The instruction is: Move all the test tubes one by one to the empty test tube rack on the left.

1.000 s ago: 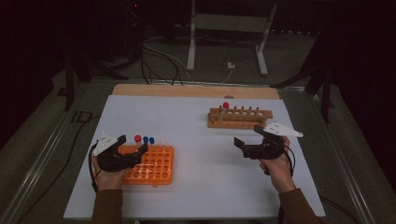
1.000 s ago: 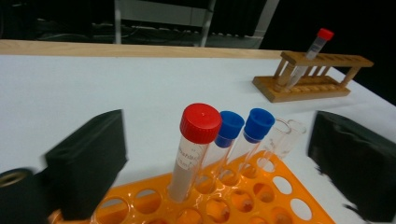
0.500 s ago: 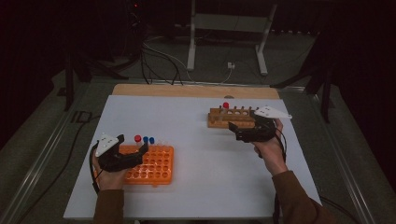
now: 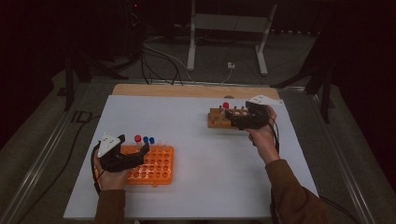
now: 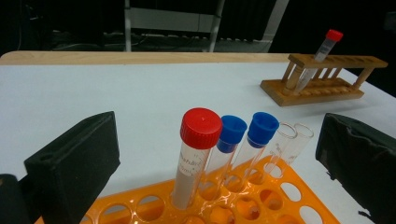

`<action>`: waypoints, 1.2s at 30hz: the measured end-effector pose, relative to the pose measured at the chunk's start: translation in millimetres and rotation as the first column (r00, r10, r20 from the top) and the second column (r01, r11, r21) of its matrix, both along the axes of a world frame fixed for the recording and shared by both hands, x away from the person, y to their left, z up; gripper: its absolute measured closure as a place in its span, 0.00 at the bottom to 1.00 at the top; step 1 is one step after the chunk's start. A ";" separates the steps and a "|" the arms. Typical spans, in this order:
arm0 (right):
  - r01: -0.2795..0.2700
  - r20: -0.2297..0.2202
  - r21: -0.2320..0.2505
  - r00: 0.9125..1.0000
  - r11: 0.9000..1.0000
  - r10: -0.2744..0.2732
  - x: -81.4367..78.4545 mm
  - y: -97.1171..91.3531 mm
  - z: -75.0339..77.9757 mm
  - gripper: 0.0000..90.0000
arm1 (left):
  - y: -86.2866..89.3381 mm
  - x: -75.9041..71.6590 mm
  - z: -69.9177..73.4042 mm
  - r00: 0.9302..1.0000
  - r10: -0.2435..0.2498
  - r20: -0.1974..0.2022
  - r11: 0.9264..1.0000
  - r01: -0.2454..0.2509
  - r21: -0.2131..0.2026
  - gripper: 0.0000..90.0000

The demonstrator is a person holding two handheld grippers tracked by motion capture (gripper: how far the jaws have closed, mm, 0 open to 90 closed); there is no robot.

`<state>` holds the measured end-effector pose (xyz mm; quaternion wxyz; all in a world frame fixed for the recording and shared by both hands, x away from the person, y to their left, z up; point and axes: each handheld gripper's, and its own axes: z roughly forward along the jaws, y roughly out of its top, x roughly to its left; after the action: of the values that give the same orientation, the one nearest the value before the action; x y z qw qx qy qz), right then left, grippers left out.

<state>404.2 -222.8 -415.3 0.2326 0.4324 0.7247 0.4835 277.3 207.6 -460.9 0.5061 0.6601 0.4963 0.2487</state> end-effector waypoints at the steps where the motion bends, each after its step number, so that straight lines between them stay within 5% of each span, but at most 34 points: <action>1: 0.008 0.001 -0.001 1.000 1.000 -0.008 2.6 0.6 -0.9 0.04 | -0.4 0.1 -0.2 1.000 0.002 0.000 1.000 -0.002 0.002 0.01; 12: 0.034 -0.072 -0.011 0.997 0.999 -0.035 31.0 15.9 -17.3 0.15 | -0.8 -0.7 0.8 1.000 0.004 0.006 1.000 -0.004 0.003 0.01; 19: 0.067 -0.119 -0.014 0.991 0.998 -0.068 42.9 24.5 -34.2 0.38 | -0.4 -1.0 1.3 1.000 0.003 0.009 1.000 -0.003 0.001 0.01; 33: 0.075 -0.092 -0.053 0.993 0.996 -0.079 44.7 38.6 -44.9 0.79 | -1.0 -1.6 1.6 1.000 0.009 0.013 1.000 -0.009 0.006 0.01; 36: 0.073 -0.087 -0.054 0.993 0.996 -0.078 44.4 38.4 -44.8 0.80 | -0.9 -1.8 1.7 1.000 0.010 0.015 1.000 -0.010 0.007 0.01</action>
<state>448.6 -184.4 -460.1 0.2292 0.4746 0.7295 0.4359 275.5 206.7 -459.2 0.5060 0.6577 0.4949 0.2579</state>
